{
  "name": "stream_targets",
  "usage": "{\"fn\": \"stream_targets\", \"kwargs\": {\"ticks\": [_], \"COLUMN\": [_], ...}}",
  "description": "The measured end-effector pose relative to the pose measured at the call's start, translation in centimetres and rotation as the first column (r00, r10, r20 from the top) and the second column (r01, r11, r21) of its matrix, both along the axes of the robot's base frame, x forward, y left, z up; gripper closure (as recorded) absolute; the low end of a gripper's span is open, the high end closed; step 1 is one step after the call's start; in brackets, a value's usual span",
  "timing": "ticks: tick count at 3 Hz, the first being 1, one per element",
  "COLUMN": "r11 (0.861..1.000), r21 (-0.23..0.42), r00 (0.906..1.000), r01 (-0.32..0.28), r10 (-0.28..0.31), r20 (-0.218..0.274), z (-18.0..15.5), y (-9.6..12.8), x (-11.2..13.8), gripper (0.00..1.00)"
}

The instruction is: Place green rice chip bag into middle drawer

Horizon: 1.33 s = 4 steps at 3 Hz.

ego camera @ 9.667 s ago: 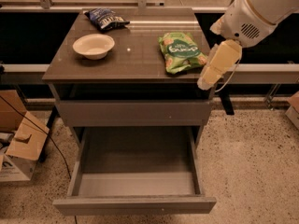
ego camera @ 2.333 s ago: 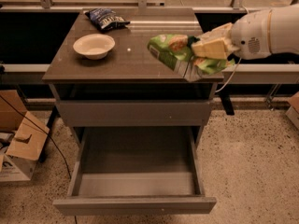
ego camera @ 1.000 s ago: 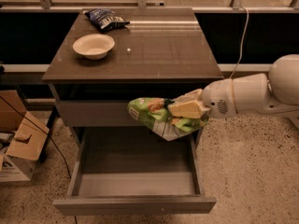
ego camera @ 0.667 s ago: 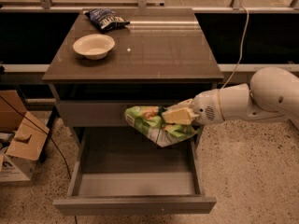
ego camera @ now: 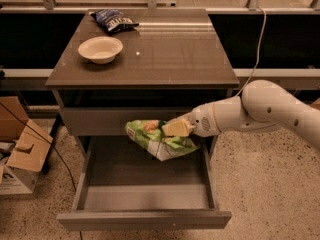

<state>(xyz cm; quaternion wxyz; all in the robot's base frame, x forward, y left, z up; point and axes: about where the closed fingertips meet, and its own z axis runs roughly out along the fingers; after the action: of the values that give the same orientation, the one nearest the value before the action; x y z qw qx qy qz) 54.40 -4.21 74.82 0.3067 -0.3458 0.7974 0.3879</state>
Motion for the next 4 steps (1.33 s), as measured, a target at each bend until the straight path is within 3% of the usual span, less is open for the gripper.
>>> {"fn": "stream_targets", "kwargs": {"ticks": [3,4], "r11": [0.994,0.994], "r21": [0.1,0.098], "r00": [0.9968,0.997], "r01": [0.051,0.044], "r10": [-0.044,-0.037], "r20": [-0.067,-0.068], "z": [-7.7,-8.0], "y": [1.5,1.7], "x": [0.4,0.5], "gripper": [1.0,1.0]}}
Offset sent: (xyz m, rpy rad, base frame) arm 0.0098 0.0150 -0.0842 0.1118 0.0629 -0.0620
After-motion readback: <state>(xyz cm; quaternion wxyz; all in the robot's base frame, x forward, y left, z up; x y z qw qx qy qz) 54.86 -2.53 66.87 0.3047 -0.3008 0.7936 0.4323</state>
